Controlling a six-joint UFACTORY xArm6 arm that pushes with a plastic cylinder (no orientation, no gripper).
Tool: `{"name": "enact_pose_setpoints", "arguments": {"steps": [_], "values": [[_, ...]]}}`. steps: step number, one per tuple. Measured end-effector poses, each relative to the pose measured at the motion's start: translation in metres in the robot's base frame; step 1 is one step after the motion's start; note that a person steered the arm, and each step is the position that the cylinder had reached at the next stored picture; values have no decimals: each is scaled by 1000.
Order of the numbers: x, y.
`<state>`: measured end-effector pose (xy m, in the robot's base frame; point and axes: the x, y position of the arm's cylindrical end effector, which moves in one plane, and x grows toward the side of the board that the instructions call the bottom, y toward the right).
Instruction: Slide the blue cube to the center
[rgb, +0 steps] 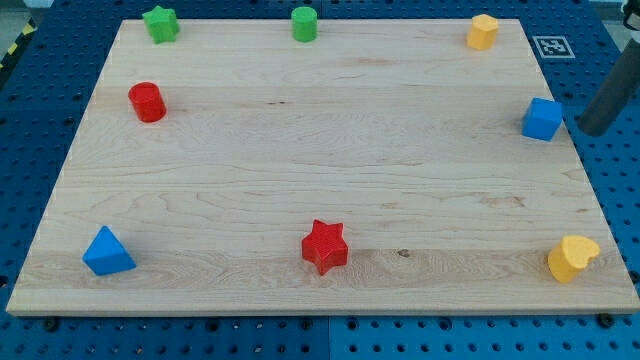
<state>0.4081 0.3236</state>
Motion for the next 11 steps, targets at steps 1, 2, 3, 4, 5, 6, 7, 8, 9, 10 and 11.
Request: {"name": "enact_pose_setpoints", "arguments": {"steps": [1, 2, 3, 4, 5, 6, 7, 8, 9, 10, 11], "values": [[-6, -18], [-9, -47], [-12, -68], [-13, -76], [-13, -76], [-13, -85], [-13, -107], [-12, -134], [-4, -171], [3, -210], [5, -236]]}}
